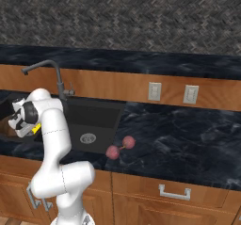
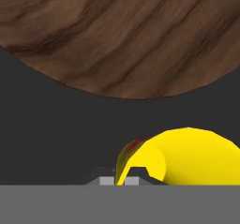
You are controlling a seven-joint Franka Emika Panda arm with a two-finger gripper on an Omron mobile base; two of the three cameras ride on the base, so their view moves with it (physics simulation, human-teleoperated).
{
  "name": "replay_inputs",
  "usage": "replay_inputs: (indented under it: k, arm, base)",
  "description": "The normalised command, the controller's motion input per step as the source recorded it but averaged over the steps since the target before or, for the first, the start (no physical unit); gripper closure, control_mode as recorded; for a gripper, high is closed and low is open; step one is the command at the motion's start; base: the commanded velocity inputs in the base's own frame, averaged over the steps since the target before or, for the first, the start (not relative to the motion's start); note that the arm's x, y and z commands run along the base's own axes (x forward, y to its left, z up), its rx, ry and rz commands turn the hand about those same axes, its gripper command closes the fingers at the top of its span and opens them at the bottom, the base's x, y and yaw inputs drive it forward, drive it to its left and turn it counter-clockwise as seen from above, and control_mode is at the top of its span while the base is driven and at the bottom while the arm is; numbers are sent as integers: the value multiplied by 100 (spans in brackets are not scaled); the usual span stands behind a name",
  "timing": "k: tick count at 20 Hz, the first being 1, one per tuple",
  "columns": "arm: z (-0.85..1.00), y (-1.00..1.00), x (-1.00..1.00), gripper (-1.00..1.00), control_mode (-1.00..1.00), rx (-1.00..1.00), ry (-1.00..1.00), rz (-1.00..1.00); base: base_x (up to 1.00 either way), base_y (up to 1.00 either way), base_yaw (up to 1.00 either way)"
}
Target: Remove the onion and onion from the sink. Then move the bowl and cup from the counter to the sink for washing.
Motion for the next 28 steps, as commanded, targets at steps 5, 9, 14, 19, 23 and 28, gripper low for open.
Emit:
replay_inputs:
  k: [5, 9, 14, 19, 23, 28]
  arm:
    - [-4, -12, -5, 100, -100, 0, 0, 0]
    - [-4, -12, -7, 100, -100, 0, 0, 0]
    - [-7, -9, -6, -100, -100, 0, 0, 0]
    - [-2, -11, -8, -100, -100, 0, 0, 0]
    - [0, -11, -9, -100, -100, 0, 0, 0]
    - [5, -6, -5, -100, -100, 0, 0, 0]
  base:
    - [0, 0, 0]
    - [0, 0, 0]
    - [0, 0, 0]
    - [0, 0, 0]
    - [0, 0, 0]
    - [0, 0, 0]
